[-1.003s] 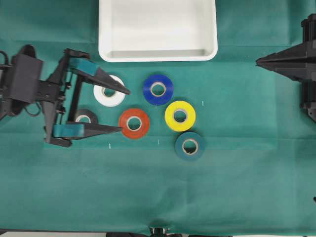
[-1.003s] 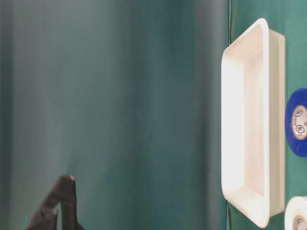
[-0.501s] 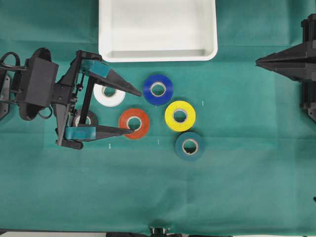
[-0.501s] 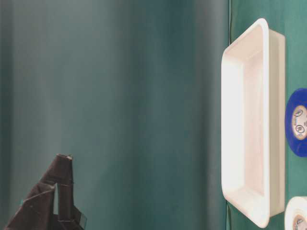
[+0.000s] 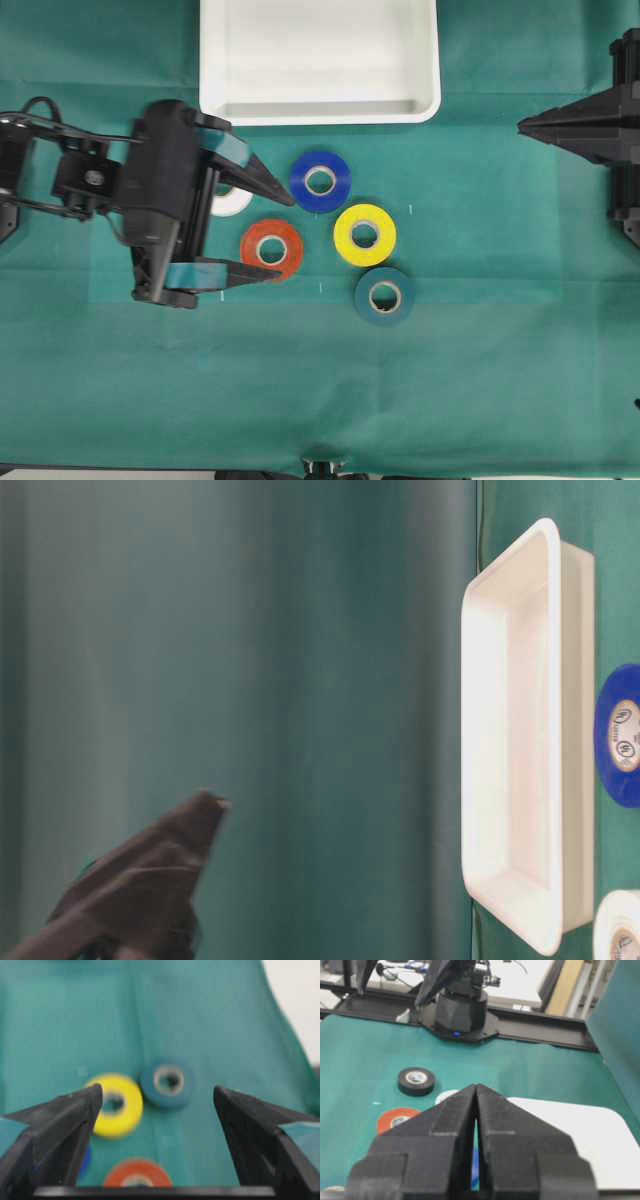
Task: Pick up the tape from a random location and place it into the white case.
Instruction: 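Move the open left gripper over the red-orange tape roll, then lower the left gripper and align its fingers inside the red roll's hole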
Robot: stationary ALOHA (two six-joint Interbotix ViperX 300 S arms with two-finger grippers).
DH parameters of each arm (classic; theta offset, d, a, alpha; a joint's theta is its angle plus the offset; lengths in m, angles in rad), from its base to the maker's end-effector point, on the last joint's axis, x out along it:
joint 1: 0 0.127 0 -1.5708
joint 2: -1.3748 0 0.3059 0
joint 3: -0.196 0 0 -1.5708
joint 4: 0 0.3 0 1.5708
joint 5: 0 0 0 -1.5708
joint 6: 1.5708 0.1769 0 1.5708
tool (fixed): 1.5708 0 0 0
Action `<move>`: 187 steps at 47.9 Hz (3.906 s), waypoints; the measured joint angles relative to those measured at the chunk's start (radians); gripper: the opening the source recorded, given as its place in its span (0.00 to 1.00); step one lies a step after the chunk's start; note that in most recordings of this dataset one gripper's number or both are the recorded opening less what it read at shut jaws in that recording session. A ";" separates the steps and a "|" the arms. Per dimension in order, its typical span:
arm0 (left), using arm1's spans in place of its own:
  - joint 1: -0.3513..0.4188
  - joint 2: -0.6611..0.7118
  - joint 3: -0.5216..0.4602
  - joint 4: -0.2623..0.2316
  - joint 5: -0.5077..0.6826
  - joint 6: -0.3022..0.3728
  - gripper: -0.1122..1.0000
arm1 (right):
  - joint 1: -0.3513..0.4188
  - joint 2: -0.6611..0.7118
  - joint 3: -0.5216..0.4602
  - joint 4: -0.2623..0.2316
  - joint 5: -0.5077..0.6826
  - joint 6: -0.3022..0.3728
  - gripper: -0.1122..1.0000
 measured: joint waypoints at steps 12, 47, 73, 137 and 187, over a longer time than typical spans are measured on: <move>-0.011 0.097 -0.167 0.000 0.321 -0.057 0.96 | 0.000 0.000 0.000 0.000 0.002 0.000 0.10; -0.037 0.181 -0.324 0.005 0.589 -0.060 0.96 | 0.000 0.000 -0.002 0.000 0.018 0.000 0.10; -0.037 0.181 -0.307 0.006 0.565 -0.060 0.96 | 0.000 0.002 -0.002 0.000 0.020 0.000 0.10; -0.043 0.357 -0.017 0.008 0.204 -0.130 0.96 | 0.000 0.011 -0.005 0.000 0.021 0.000 0.10; -0.034 0.476 -0.017 0.008 0.127 -0.126 0.95 | 0.000 0.026 -0.003 0.000 0.020 0.000 0.10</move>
